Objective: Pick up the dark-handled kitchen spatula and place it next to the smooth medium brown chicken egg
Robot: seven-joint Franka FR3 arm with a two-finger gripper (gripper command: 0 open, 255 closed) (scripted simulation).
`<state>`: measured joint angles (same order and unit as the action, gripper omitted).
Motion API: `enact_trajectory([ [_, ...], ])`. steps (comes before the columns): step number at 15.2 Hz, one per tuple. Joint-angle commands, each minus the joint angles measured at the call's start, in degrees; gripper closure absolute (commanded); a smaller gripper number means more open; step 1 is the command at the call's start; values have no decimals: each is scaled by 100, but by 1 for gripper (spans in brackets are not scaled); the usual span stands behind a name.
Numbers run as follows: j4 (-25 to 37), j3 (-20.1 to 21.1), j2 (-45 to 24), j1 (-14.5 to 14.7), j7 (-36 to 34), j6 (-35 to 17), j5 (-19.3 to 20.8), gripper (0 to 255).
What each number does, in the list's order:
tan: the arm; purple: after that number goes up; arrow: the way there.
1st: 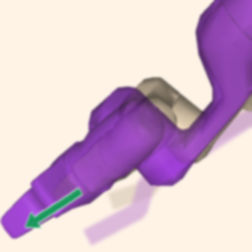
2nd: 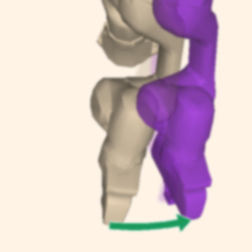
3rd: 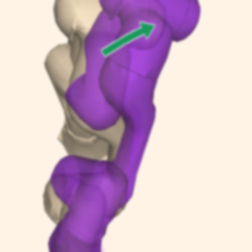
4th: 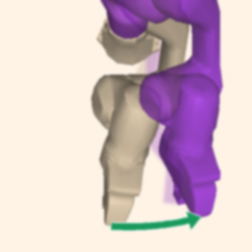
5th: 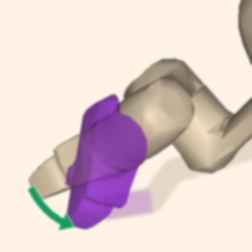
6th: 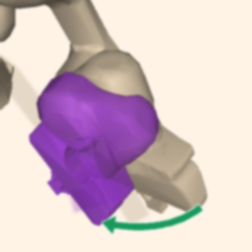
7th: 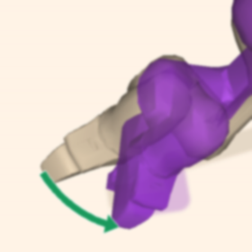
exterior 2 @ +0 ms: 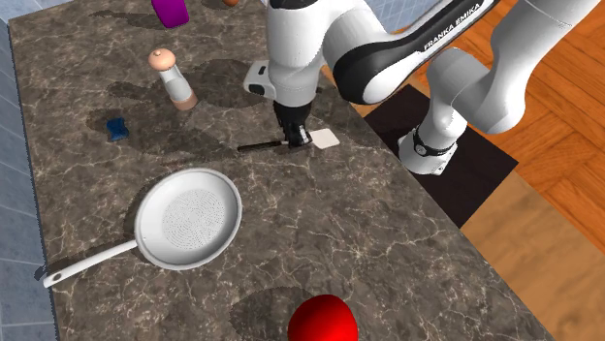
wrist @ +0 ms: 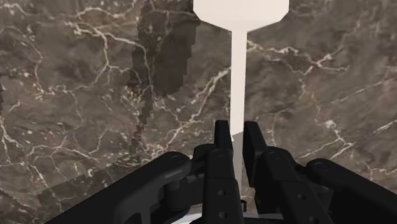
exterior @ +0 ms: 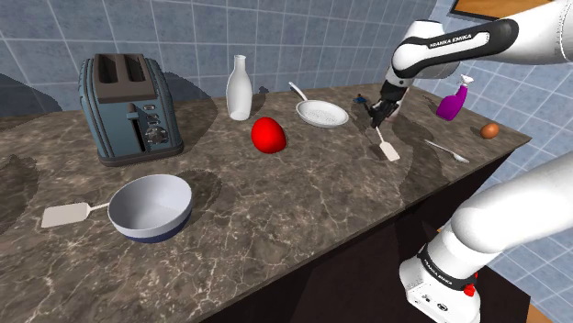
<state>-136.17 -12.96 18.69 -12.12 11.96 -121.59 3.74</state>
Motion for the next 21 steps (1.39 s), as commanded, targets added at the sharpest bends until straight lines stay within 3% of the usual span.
enact_trajectory([
  [1, 112, 14, 55, 1, -10, 169, 3, 255],
  [8, 491, 49, 181, 5, -26, 673, 6, 255],
  [21, 908, -1294, -95, -664, 1876, 748, 235, 255],
])
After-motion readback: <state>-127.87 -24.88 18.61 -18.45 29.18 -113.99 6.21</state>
